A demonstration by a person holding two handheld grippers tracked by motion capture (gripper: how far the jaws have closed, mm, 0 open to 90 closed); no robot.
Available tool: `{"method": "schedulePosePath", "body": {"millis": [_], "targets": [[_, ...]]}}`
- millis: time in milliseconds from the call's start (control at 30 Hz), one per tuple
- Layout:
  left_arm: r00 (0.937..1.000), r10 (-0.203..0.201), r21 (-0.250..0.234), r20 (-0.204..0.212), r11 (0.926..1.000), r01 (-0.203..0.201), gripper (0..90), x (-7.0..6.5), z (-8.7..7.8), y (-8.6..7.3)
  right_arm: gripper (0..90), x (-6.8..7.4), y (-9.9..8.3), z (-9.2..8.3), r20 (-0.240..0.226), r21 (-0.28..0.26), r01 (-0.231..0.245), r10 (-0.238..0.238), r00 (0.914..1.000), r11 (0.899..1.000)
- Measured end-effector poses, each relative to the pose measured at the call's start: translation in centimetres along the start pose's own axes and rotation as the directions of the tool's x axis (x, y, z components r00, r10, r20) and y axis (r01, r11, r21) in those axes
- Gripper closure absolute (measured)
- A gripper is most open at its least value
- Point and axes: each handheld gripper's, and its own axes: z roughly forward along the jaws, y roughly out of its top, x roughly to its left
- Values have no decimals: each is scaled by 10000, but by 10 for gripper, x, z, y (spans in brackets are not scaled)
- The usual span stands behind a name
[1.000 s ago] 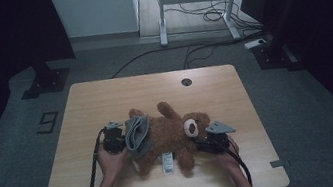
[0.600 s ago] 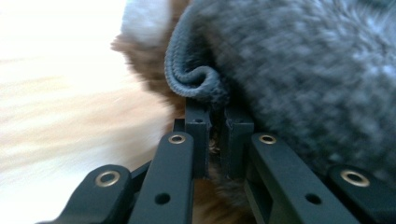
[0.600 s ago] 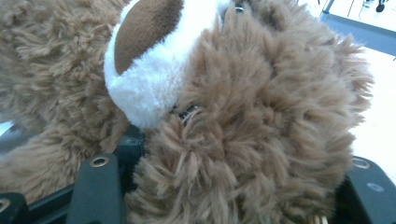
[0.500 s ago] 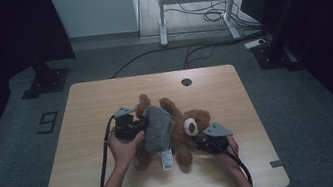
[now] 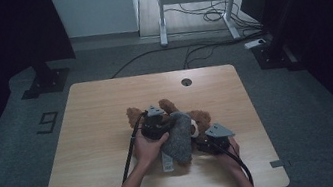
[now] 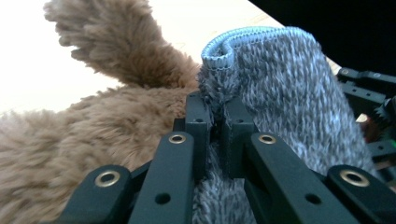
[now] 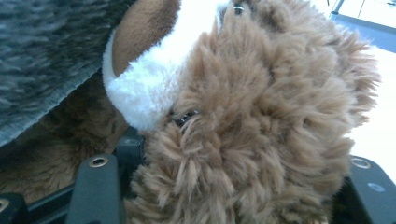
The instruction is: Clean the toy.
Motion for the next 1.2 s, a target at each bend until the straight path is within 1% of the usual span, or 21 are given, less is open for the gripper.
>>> {"method": "schedulePosePath", "body": {"millis": [133, 267, 333, 400, 533, 633, 667, 700, 800, 867, 900, 967, 1033, 1067, 1133, 1200], "targets": [[10000, -64, -99, -45, 9999, 63, 829, 6, -8, -5, 367, 0, 0, -1, -68, 11, -36, 36, 10000, 10000], [9998, -153, -222, -161, 9996, 149, 827, 14, -19, -11, 367, 1, -1, -3, -110, -12, -1, 1, 9999, 10000], [9993, -229, -253, -299, 9994, 222, 827, 21, -26, -13, 367, 1, -1, -3, -133, 4, 5, -5, 9999, 10000], [9986, -392, -264, -369, 9989, 382, 828, 29, -34, -16, 367, 0, -2, -4, -181, -13, -34, 34, 9998, 10000], [9940, -826, -323, -715, 9962, 804, 827, 45, -48, -24, 366, 0, -2, -4, -226, -73, -47, 46, 9997, 10000], [9895, -1021, -224, -1022, 9947, 1003, 827, 56, -54, -32, 367, 1, -3, -5, -218, -74, -4, 2, 9998, 10000], [9876, -1138, -155, -1085, 9935, 1128, 827, 61, -56, -37, 367, 1, -3, -6, -209, -74, -2, 1, 9998, 10000], [9867, -1198, -131, -1099, 9928, 1191, 827, 64, -57, -41, 367, 2, -4, -6, -190, -120, 49, -51, 9998, 9999], [9825, -1542, -105, -1046, 9880, 1539, 826, 73, -62, -52, 369, 4, -4, -7, -105, -137, 305, -306, 9995, 9994], [9808, -1689, -194, -979, 9856, 1678, 826, 75, -65, -54, 369, 5, -5, -8, -62, -168, 382, -383, 9992, 9991], [9802, -1762, -279, -900, 9843, 1744, 826, 76, -68, -54, 369, 5, -5, -8, -63, -194, 391, -392, 9992, 9990], [9808, -1760, -433, -837, 9840, 1729, 826, 73, -72, -51, 370, 5, -6, -8, -53, -210, 438, -439, 9990, 9988], [9832, -1643, -608, -796, 9853, 1597, 827, 68, -75, -44, 370, 5, -6, -8, -29, -212, 459, -460, 9989, 9987], [9850, -1578, -690, -692, 9858, 1531, 827, 65, -76, -39, 371, 6, -6, -8, -26, -215, 472, -472, 9989, 9987], [9886, -1446, -888, -423, 9861, 1405, 827, 55, -77, -29, 371, 6, -6, -8, -13, -228, 513, -513, 9987, 9984], [9931, -1160, -958, -155, 9888, 1141, 827, 42, -73, -17, 371, 6, -6, -8, 4, -226, 531, -531, 9986, 9983]]}}
